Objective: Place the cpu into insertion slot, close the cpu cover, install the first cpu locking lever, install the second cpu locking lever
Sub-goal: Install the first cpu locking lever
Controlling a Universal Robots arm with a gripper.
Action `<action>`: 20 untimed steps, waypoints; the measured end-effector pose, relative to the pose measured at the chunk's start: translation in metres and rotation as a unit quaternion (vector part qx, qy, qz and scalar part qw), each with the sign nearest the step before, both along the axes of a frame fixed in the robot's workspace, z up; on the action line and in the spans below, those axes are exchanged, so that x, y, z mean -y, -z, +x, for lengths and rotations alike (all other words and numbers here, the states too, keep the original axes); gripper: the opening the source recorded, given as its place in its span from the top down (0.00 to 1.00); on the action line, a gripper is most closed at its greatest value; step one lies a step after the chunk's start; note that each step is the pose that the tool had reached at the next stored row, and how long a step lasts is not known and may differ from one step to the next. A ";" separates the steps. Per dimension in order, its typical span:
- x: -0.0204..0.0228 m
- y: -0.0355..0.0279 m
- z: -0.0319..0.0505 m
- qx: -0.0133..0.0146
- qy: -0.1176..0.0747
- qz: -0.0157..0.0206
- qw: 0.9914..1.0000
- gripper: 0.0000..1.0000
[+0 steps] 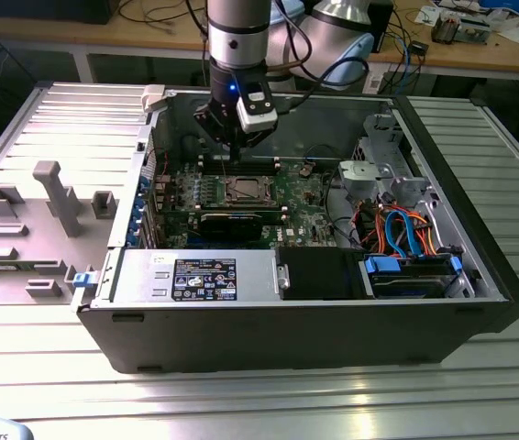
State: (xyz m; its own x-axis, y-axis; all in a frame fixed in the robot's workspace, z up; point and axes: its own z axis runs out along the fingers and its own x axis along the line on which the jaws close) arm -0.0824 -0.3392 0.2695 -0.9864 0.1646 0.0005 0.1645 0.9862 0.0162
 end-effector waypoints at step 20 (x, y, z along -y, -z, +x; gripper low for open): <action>0.0003 0.0015 -0.0109 0.019 -0.047 -0.001 0.999 0.89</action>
